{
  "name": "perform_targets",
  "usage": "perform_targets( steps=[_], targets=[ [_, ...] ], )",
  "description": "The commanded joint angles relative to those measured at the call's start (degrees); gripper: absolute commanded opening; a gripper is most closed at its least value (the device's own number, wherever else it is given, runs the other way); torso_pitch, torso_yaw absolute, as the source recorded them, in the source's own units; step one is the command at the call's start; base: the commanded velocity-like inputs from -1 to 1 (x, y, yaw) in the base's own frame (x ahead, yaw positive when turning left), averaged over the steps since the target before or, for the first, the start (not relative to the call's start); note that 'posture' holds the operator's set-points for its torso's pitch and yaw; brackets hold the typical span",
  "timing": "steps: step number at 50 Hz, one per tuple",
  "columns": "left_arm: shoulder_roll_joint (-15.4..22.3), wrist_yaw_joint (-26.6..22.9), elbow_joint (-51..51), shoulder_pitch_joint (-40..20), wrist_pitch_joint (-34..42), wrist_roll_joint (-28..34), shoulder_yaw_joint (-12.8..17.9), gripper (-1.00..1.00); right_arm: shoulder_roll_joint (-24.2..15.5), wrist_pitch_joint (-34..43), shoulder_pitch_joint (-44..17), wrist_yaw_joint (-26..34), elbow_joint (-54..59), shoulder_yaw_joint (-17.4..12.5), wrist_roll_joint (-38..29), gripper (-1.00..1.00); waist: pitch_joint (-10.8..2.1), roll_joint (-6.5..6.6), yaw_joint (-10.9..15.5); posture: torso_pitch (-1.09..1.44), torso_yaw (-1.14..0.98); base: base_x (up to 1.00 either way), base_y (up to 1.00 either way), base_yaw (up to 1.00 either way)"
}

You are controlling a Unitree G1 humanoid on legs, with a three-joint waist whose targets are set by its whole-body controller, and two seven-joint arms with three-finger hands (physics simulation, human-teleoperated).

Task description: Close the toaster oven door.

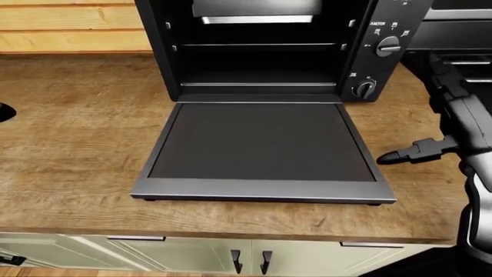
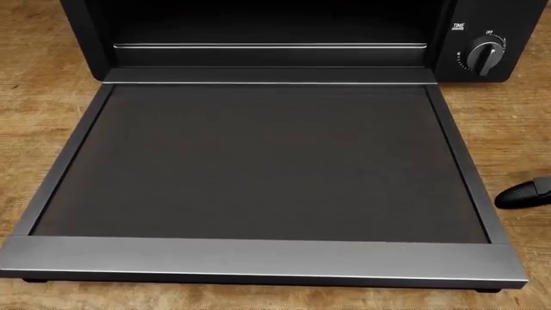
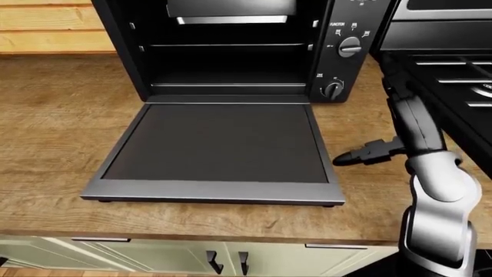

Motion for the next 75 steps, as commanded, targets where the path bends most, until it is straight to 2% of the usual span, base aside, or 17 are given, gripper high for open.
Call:
perform_targets(
  steps=[1,16,46,54,68,75],
  targets=[
    [1.54,0.04,-1.58,-1.02,-1.50,-0.09,1.16,1.00,-1.08,-1.70,-1.17,-0.45,-1.74,-0.94,-0.32,1.00,-1.13,0.16,-0.02,0.00,0.00,0.00,0.00,0.00],
    [1.62,-0.04,-1.44,-1.09,-1.55,-0.09,1.25,1.00,-1.56,-4.70,-0.41,0.49,-0.18,-1.10,-2.86,1.00,-1.15,0.17,-0.02,0.00,0.00,0.00,0.00,0.00],
    [1.85,-0.03,-1.17,-0.92,-1.67,-0.22,1.44,1.00,1.23,-6.31,1.79,3.87,-2.02,-0.55,-4.04,1.00,-1.27,0.25,-0.09,0.00,0.00,0.00,0.00,0.00],
    [1.78,-0.05,-1.15,-0.85,-1.71,-0.21,1.54,1.00,2.67,-2.30,0.71,4.12,-5.23,0.22,-1.90,1.00,-1.30,0.33,-0.10,0.00,0.00,0.00,0.00,0.00],
    [2.40,0.24,-0.64,-1.15,-1.71,-0.55,1.41,1.00,5.70,5.17,0.32,5.02,-12.72,3.28,0.87,1.00,-1.30,0.88,-0.33,0.00,0.00,0.00,0.00,0.00],
    [2.37,0.21,-0.65,-1.06,-1.76,-0.53,1.52,1.00,4.82,9.42,-2.52,4.12,-16.02,3.15,2.83,1.00,-1.19,1.22,-0.57,0.00,0.00,0.00,0.00,0.00]
  ],
)
